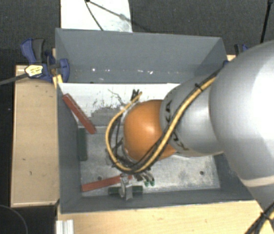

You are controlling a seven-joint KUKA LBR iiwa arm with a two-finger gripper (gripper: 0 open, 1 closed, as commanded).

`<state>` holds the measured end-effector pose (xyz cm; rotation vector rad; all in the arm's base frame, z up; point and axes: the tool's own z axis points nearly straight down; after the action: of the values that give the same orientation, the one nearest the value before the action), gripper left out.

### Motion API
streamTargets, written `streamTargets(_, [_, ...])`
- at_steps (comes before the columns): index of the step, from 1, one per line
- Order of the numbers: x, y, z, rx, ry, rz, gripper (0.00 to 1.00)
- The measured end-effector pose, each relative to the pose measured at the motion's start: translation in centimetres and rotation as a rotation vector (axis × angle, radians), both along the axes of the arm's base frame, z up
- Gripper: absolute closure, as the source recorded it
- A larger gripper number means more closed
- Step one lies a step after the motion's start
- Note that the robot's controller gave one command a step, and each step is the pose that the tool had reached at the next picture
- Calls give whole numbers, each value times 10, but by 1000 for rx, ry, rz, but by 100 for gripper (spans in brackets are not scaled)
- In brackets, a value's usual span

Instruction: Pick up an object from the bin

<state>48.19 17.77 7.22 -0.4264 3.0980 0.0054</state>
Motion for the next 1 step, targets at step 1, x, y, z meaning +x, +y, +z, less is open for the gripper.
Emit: streamTargets(1, [-3, 0, 1, -3, 11, -5, 100])
